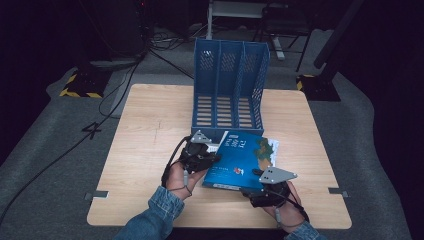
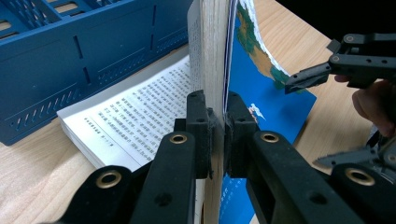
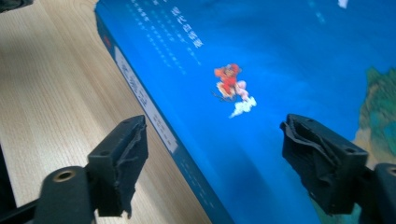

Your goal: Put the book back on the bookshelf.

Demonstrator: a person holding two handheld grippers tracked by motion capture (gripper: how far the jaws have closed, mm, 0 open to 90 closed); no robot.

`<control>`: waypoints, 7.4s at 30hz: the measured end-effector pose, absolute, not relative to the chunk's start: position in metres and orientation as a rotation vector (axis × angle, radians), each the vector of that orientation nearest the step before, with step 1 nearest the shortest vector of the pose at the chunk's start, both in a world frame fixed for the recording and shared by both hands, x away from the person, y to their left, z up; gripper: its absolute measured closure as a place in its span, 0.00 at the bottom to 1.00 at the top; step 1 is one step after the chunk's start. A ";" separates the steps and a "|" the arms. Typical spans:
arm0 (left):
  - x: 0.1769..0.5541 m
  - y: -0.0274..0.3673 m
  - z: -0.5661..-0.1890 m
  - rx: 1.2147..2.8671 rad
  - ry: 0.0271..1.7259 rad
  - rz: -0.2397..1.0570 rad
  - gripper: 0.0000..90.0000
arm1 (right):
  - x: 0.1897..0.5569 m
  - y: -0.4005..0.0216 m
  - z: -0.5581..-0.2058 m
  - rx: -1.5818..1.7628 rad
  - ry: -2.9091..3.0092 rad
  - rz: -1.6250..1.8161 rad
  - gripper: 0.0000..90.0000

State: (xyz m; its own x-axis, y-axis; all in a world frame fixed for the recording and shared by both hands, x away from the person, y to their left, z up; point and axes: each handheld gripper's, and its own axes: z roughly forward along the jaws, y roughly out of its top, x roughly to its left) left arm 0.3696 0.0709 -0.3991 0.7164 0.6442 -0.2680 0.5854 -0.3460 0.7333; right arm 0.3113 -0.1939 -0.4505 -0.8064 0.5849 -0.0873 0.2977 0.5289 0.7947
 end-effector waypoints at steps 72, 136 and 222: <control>0.381 0.049 -0.401 2.058 1.002 0.032 0.92 | 0.329 -0.148 -0.500 0.330 2.156 0.570 0.17; 0.376 0.199 -0.481 2.203 1.158 0.522 0.53 | 0.325 -0.199 -0.379 0.564 2.177 0.981 0.69; 0.384 0.211 -0.504 2.107 1.148 0.449 0.34 | 0.477 -0.240 -0.245 0.899 1.785 1.607 0.69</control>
